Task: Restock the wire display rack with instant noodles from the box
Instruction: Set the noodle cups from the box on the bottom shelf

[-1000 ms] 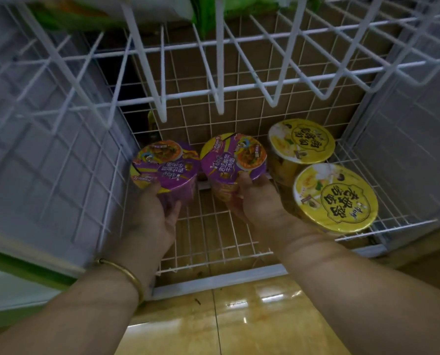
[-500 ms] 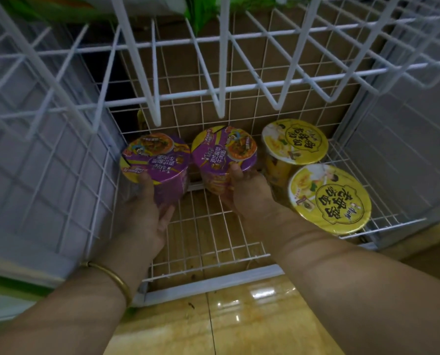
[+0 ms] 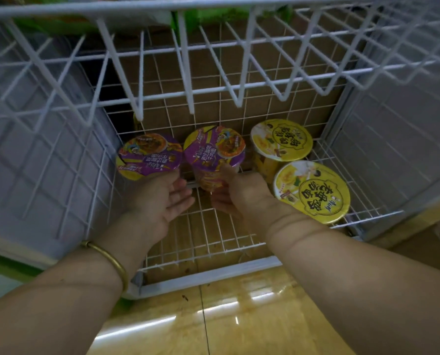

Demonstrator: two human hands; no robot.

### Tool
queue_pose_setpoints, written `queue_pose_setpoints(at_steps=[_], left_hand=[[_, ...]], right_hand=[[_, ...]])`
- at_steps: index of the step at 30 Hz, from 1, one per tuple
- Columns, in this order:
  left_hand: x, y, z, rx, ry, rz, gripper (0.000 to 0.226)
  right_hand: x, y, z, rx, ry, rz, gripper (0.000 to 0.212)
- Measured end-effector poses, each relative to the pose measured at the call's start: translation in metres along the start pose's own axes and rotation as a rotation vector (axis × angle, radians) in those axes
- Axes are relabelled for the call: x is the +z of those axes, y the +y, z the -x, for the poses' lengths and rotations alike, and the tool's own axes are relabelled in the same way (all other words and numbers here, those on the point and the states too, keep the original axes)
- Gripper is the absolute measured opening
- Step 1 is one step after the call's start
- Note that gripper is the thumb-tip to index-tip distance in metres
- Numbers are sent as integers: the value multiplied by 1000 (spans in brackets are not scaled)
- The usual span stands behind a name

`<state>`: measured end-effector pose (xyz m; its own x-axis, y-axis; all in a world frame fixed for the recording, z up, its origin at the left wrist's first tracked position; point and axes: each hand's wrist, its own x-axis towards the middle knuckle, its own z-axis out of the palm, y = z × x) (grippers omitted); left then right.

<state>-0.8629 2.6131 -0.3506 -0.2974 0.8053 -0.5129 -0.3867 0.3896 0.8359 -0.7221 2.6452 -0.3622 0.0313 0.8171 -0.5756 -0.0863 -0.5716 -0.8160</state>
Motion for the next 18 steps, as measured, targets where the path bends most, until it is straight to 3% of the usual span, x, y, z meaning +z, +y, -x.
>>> queue_pose_setpoints(at_steps=[6, 13, 18], left_hand=[[46, -6, 22, 65, -146, -71, 12], [129, -31, 56, 107, -322, -160, 5], [189, -52, 92, 95, -413, -227, 4]], right_hand=[[-41, -17, 26, -82, -91, 44, 14], [-131, -29, 53, -264, 34, 294, 26], [-213, -32, 80, -227, 68, 130, 12]])
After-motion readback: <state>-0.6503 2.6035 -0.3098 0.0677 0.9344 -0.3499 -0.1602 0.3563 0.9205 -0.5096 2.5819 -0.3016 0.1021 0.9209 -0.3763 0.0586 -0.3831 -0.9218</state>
